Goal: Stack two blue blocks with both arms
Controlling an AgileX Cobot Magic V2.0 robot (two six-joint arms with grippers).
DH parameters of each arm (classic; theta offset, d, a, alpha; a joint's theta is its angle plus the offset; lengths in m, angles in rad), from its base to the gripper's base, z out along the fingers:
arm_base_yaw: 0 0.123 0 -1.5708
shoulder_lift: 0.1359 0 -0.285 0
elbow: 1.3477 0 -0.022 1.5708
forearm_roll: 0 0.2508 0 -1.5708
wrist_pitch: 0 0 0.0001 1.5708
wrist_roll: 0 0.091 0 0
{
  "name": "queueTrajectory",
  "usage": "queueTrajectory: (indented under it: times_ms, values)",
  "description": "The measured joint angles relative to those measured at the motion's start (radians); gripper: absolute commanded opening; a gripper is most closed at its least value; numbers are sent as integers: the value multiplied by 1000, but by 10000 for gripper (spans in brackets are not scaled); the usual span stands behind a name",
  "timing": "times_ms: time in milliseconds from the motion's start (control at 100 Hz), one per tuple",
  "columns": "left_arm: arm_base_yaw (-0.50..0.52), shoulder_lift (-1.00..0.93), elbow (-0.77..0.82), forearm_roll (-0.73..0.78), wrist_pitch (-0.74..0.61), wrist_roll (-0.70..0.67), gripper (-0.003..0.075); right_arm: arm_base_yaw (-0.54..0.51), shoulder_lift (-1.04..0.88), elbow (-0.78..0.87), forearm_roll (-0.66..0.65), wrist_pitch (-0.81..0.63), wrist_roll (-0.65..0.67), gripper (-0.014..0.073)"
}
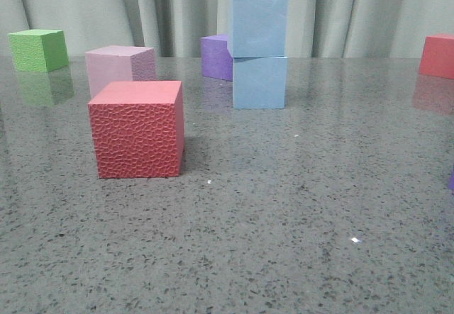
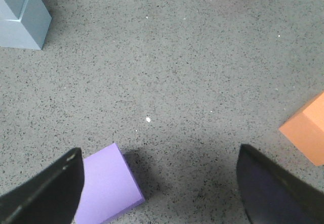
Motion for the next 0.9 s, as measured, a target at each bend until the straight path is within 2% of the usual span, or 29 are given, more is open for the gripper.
queueTrajectory:
  times_ms: [260,700,900]
  values:
    - [75,-249,276,0,-7,-28,574,0,0,0,0,0,0,610]
    - [224,-711,848,2,-178,-103,566,0,0,0,0,0,0,610]
    - [255,-872,1045,2,-219,-160,567,0,0,0,0,0,0,610]
